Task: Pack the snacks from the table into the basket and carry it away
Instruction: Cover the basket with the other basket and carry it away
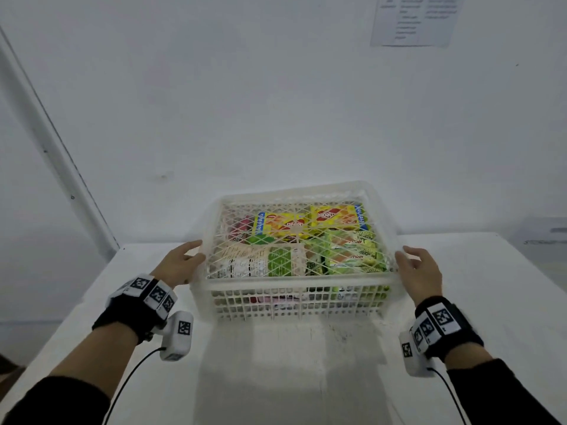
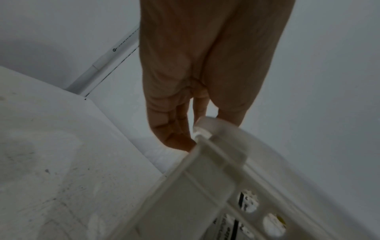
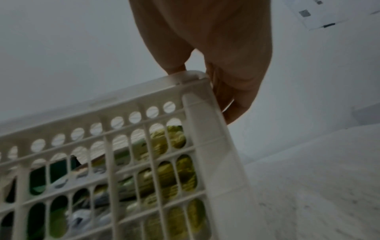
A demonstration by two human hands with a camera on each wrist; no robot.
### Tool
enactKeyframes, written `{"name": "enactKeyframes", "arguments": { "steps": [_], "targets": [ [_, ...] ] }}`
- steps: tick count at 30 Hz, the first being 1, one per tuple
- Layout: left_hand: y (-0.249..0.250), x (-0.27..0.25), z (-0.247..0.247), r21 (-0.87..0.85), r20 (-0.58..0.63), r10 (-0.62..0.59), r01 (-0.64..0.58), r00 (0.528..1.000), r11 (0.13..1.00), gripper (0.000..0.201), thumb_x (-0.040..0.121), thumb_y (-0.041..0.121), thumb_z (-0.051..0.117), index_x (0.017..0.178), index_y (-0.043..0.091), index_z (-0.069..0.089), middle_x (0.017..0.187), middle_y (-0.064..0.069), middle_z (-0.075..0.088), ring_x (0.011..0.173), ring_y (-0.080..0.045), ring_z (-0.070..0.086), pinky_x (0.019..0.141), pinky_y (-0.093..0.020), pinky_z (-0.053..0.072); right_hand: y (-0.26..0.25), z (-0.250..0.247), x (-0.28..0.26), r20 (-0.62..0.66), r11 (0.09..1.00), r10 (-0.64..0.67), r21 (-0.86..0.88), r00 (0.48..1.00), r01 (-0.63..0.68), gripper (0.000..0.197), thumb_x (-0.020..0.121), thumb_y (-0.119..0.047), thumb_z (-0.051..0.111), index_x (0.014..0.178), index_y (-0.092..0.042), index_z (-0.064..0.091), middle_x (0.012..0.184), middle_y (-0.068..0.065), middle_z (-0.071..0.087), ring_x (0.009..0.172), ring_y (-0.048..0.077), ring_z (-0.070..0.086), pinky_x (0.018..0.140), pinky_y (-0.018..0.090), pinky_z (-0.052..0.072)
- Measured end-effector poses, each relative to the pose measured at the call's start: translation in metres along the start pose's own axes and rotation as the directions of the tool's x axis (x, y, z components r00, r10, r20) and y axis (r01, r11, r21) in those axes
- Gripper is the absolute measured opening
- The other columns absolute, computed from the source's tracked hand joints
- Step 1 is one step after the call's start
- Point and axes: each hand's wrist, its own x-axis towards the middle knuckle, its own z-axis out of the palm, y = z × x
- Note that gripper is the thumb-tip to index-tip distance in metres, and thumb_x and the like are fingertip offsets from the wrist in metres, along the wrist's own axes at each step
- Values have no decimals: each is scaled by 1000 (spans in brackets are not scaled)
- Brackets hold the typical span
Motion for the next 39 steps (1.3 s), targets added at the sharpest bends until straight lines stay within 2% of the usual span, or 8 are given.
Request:
{"name": "enactKeyframes", "arguments": {
  "steps": [5, 8, 12, 16, 22, 27, 34, 39],
  "targets": [
    [-1, -4, -1, -77, 31, -33, 36, 999, 996, 44, 94, 17, 57, 137, 21, 49, 91, -13, 66, 72, -22, 57, 63, -28, 46, 7, -7, 5, 10, 999, 8, -41, 1000, -8, 28, 89, -24, 61, 115, -14, 60, 95, 8, 64, 89, 24, 58, 81, 31, 42],
    [-4, -11, -4, -108, 52, -50, 55, 997, 993, 41, 94, 17, 58, 134, 24, 50, 94, -12, 66, 76, -23, 60, 65, -29, 48, 10, -11, 1, -17, 999, 10, -53, 1000, -11, 26, 85, -24, 64, 109, -14, 63, 97, 8, 66, 90, 24, 60, 82, 32, 45],
    [-6, -16, -2, -162, 38, -69, 74, 997, 984, 35, 93, 17, 58, 126, 30, 54, 101, -17, 66, 79, -24, 61, 64, -31, 50, 3, -17, 6, 19, 989, -7, -149, 1000, 10, 19, 85, -26, 65, 97, -12, 61, 87, 4, 63, 76, 19, 58, 64, 28, 41],
    [0, -13, -2, -175, 23, -69, 72, 997, 982, 24, 94, 22, 59, 117, 25, 57, 105, -17, 64, 82, -27, 62, 65, -33, 51, -9, -18, 28, 114, 937, -55, -337, 992, 90, 30, 90, -35, 61, 71, -15, 48, 65, -2, 50, 73, 24, 49, 70, 29, 35],
    [10, -8, -8, -184, 39, -59, 65, 997, 981, 30, 91, 15, 63, 114, 0, 54, 92, -14, 63, 72, -18, 60, 55, -23, 51, -20, -20, 58, 276, 925, 10, -367, 961, 96, 16, 90, -24, 63, 105, -19, 64, 83, 6, 62, 74, 27, 58, 72, 31, 48],
    [9, -7, -11, -189, 110, -60, 80, 992, 979, 37, 93, 16, 59, 128, 20, 47, 110, -15, 60, 91, -23, 61, 67, -30, 50, -24, -23, 62, 340, 957, 109, -292, 934, -5, 19, 89, -20, 65, 107, -14, 62, 86, 8, 60, 66, 22, 55, 57, 27, 47],
    [12, 3, -8, -149, 96, -66, 80, 993, 985, 39, 92, 21, 61, 130, 17, 50, 117, -21, 60, 97, -30, 59, 70, -34, 50, -29, -32, 64, 458, 972, 207, -198, 864, -128, 36, 86, -19, 70, 121, -16, 61, 83, 6, 66, 63, 20, 60, 61, 28, 49],
    [10, 12, -9, -145, 124, -94, 112, 988, 983, 42, 90, 17, 63, 130, 20, 48, 119, -19, 59, 109, -35, 58, 87, -46, 49, -29, -40, 68, 545, 964, 246, -223, 802, -144, 36, 88, -21, 68, 123, -21, 57, 84, 5, 68, 55, 16, 64, 57, 29, 51]
  ]
}}
